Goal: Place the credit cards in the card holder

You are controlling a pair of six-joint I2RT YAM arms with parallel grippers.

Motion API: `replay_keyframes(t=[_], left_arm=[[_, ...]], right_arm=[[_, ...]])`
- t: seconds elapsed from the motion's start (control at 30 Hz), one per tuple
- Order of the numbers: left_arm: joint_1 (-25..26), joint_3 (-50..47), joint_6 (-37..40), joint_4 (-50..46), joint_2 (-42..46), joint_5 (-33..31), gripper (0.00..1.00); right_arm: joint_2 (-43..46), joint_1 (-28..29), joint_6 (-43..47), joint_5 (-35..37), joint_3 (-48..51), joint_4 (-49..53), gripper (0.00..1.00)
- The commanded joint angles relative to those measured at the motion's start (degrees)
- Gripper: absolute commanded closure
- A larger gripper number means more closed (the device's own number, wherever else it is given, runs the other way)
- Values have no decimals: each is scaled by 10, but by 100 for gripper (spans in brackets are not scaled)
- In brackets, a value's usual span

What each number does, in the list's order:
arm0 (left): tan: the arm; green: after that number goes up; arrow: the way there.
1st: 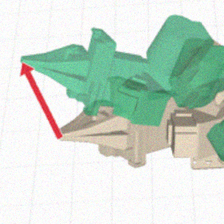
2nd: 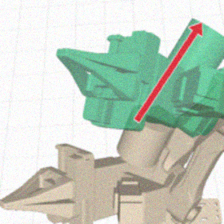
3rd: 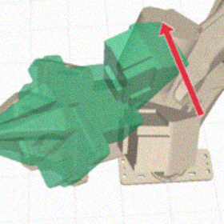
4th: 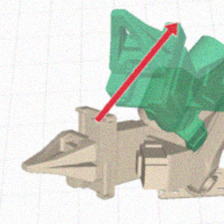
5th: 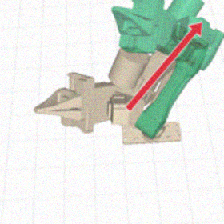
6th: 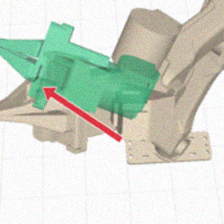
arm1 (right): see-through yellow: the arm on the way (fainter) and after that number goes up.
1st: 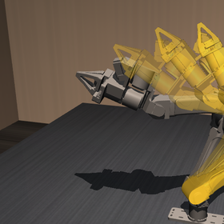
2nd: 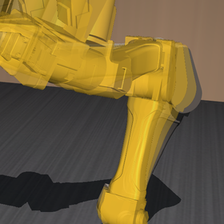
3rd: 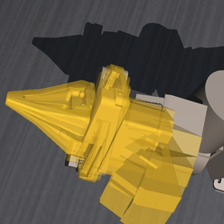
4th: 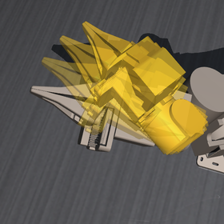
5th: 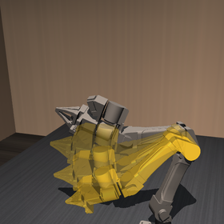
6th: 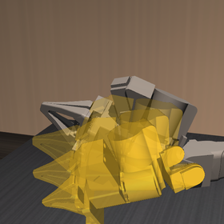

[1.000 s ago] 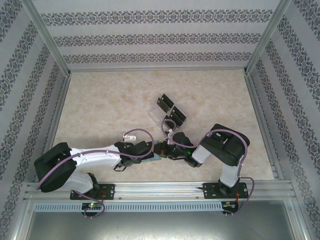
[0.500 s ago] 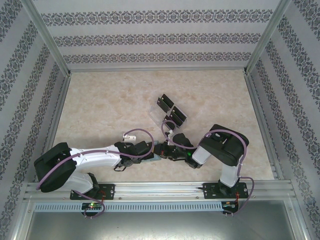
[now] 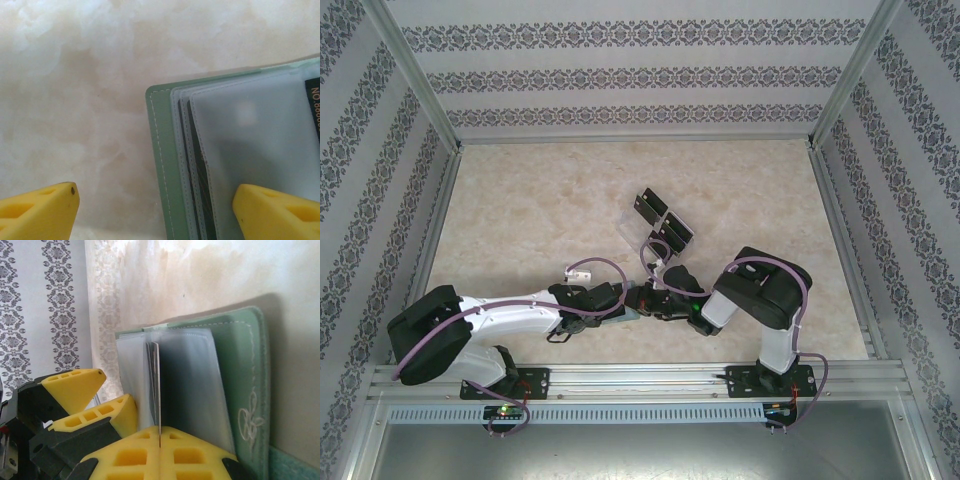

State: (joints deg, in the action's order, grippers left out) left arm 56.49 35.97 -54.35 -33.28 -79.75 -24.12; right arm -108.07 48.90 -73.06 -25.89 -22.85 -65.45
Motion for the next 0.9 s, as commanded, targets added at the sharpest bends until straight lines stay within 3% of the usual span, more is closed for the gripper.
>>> replay_keyframes(t=[0.0,0.4,0.87], left_arm=[[-6,-23,-2,-46,-8,34,16],[-19,-20,-22,-94,7,8,16],[-41,-38,-22,-84,18,18,15]], right_arm=[[-11,11,-2,-10,2,-21,100],[-25,10,-5,-5,10,-28,100],[-28,8,-7,-16,9,-30,100]])
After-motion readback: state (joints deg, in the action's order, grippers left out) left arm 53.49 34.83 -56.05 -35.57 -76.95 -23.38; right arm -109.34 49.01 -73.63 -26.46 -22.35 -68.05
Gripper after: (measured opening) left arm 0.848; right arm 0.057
